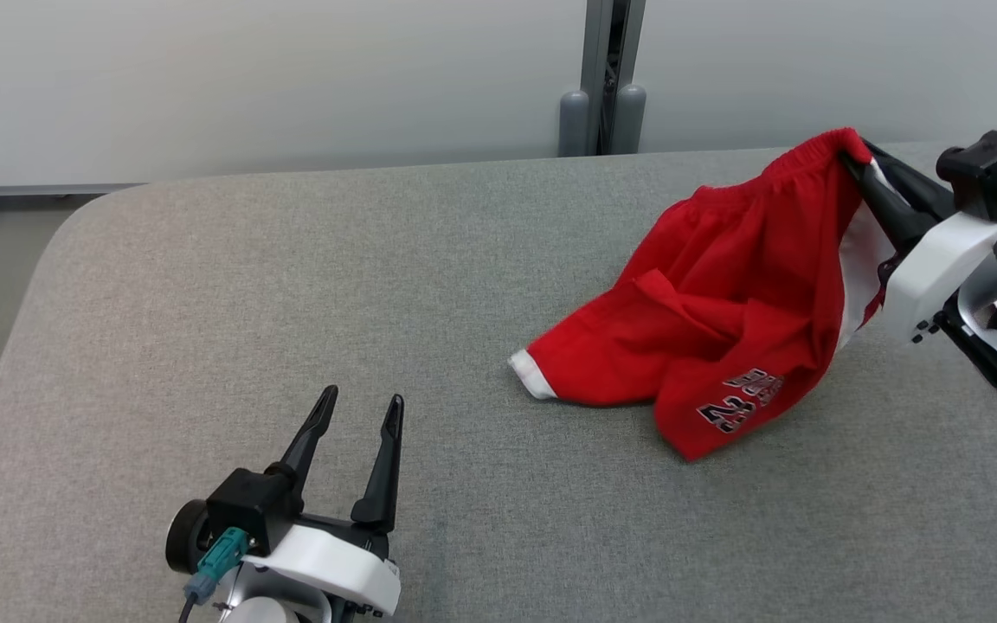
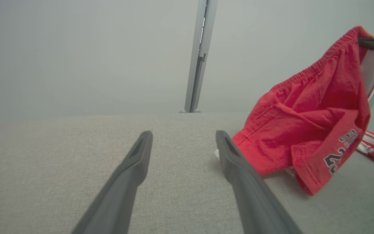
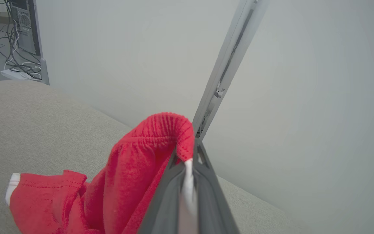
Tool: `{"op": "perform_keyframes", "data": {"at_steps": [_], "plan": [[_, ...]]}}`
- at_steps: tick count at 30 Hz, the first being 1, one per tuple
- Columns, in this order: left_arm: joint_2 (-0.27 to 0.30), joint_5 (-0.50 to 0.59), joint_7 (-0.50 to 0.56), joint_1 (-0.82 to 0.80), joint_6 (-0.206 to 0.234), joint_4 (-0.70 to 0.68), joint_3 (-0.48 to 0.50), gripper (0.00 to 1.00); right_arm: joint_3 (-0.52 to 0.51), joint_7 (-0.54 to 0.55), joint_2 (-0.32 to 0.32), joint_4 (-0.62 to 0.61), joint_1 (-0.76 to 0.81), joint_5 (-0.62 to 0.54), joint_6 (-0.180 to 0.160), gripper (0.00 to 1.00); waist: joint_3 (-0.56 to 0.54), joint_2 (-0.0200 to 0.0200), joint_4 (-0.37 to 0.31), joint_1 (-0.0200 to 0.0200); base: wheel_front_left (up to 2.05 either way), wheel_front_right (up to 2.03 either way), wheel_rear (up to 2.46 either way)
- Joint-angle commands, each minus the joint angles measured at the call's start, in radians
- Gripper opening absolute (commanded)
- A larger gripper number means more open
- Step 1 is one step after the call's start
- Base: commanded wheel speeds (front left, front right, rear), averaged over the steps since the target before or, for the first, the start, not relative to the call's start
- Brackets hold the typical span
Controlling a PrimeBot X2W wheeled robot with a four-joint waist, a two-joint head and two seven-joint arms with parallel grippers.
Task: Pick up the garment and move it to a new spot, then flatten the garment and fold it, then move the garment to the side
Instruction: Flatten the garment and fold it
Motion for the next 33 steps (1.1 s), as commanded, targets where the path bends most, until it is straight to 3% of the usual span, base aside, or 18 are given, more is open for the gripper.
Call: {"op": "perform_keyframes", "data": {"at_steps": [1,9,15,19,24,27,33], "plan": [[0.004,-0.005,-0.002,0.011,0.005,-0.004,0.002,1.0,-0.004,0.009,-0.004,-0.015,-0.01,-0.005,0.0,0.0,-0.015,0.0,0.0,0.0,0.0,0.0,0.0],[0.004,-0.017,-0.002,0.032,0.011,-0.008,0.003,1.0,-0.012,0.089,0.033,-0.213,-0.036,-0.002,0.0,0.0,-0.041,0.0,0.011,0.0,0.0,0.0,0.0],[0.004,-0.019,-0.002,0.048,0.012,-0.009,0.001,1.0,-0.062,0.145,0.143,-0.386,-0.065,0.084,0.0,0.0,-0.043,0.0,0.018,0.0,0.0,0.0,0.0],[0.004,-0.021,-0.002,0.038,0.013,-0.009,-0.008,1.0,-0.163,0.16,0.218,-0.413,-0.071,0.144,0.0,0.0,-0.037,0.0,0.029,0.0,0.0,0.0,0.0],[0.004,-0.026,-0.002,0.029,0.016,-0.01,-0.013,1.0,-0.292,0.184,0.245,-0.309,-0.023,0.096,0.0,0.0,-0.028,0.0,0.045,0.0,0.0,0.0,0.0],[0.004,-0.027,-0.002,0.028,0.018,-0.011,-0.007,1.0,-0.431,0.219,0.28,-0.152,0.052,0.079,0.0,0.0,-0.019,0.0,0.052,0.0,0.0,0.0,0.0],[0.004,-0.024,-0.002,0.016,0.014,-0.014,-0.003,1.0,-0.565,0.252,0.302,0.169,0.182,-0.085,0.0,0.0,0.014,0.0,0.059,0.0,0.0,0.0,0.0]]}}
